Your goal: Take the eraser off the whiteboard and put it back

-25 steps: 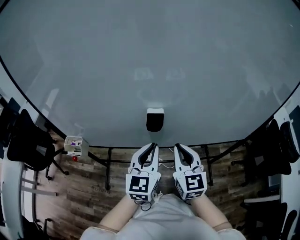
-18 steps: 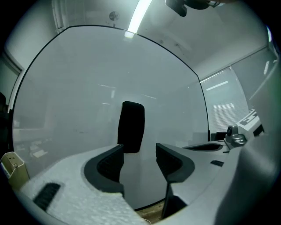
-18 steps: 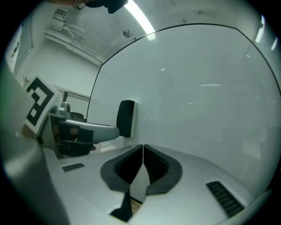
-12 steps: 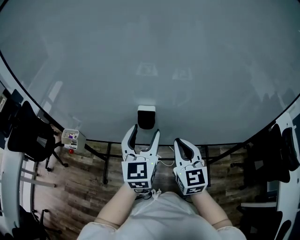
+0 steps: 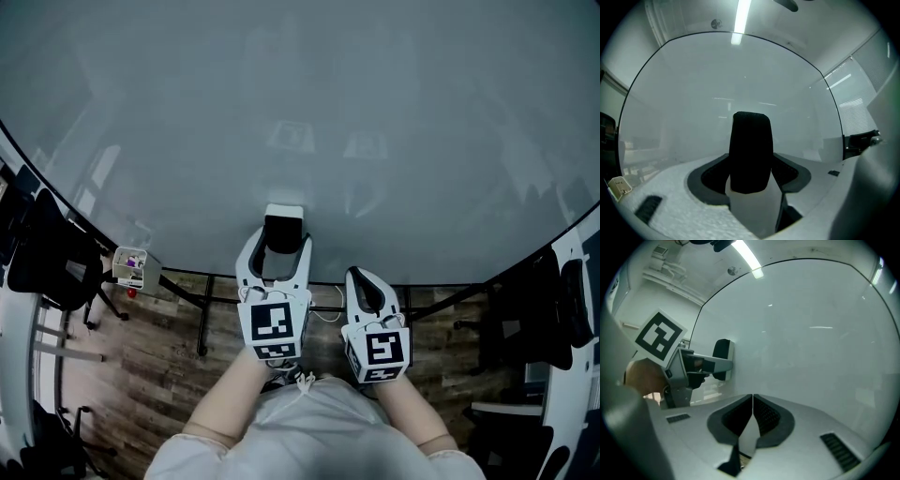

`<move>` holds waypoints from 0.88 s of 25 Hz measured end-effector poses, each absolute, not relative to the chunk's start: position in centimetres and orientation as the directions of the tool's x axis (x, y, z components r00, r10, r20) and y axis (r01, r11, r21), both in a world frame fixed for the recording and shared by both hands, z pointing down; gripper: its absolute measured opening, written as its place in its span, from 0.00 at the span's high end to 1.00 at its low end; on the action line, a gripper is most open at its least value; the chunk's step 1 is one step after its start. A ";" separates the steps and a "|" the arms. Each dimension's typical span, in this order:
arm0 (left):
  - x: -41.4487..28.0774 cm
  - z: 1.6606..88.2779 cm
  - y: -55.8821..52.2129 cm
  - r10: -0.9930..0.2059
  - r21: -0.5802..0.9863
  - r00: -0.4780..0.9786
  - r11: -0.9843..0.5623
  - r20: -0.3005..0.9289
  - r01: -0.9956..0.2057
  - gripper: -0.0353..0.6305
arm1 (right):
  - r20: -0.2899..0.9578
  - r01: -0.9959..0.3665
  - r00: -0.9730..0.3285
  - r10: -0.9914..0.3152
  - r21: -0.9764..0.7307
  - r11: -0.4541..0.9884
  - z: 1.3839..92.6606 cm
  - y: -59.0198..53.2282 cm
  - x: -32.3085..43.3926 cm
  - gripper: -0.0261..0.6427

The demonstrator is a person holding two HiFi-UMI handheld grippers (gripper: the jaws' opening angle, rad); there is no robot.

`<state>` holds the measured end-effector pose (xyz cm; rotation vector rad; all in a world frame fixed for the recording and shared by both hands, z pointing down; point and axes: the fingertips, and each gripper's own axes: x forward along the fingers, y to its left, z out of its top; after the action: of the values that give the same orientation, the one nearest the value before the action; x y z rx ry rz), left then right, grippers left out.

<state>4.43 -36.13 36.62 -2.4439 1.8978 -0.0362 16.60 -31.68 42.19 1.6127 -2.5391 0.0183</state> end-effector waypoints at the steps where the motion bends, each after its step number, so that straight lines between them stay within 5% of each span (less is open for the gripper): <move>1: 4.4 36.5 -36.2 -0.970 -0.061 0.243 -0.242 -0.014 -0.968 0.51 | 0.111 -0.910 -0.403 -0.908 0.059 0.411 42.1 -31.8 16.9 0.92; 22: 3.8 36.3 -35.4 -0.970 -0.094 0.242 -0.238 -0.029 -0.967 0.56 | 0.108 -0.936 -0.346 -0.932 0.027 0.351 42.3 -31.2 17.0 0.92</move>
<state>3.84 -35.39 36.26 -2.4017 1.8793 -0.0539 17.00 -31.25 42.29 1.7320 -2.4948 0.0601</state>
